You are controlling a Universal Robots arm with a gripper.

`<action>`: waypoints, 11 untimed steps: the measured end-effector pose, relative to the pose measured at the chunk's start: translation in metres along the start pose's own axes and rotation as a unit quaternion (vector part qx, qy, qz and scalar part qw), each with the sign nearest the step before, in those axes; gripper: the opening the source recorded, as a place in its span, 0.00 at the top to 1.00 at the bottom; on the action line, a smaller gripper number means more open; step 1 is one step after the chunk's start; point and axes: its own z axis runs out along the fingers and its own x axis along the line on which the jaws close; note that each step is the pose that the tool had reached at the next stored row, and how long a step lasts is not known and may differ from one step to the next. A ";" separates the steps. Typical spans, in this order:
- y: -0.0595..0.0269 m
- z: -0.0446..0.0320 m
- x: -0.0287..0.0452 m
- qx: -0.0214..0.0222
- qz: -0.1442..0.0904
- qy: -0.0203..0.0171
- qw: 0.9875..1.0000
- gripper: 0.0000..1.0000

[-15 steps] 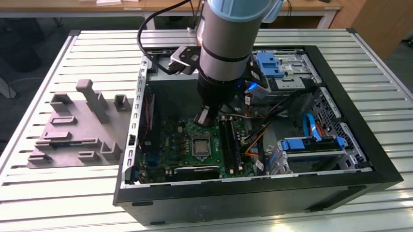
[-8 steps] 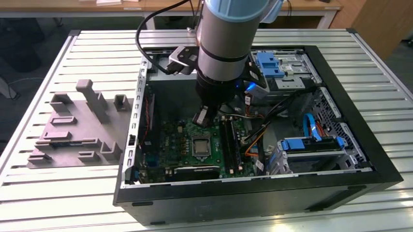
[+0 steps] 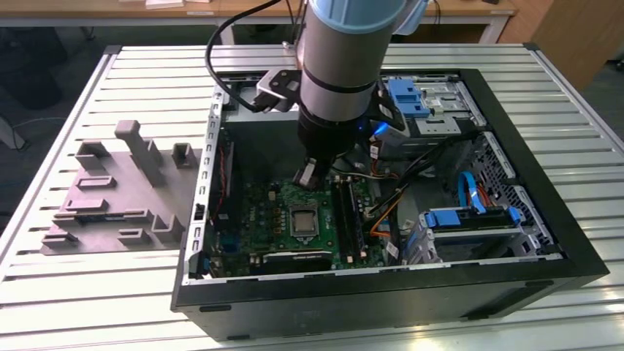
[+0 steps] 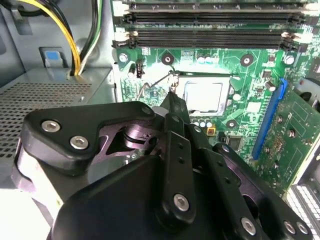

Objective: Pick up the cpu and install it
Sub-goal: 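Install the first cpu locking lever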

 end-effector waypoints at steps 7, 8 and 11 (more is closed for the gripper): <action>-0.0075 0.0005 -0.0087 0.000 0.000 0.000 1.000 0.89; -0.0087 0.0007 -0.0101 0.000 0.000 0.000 1.000 0.89; -0.0109 0.0010 -0.0144 0.000 0.000 0.000 1.000 0.89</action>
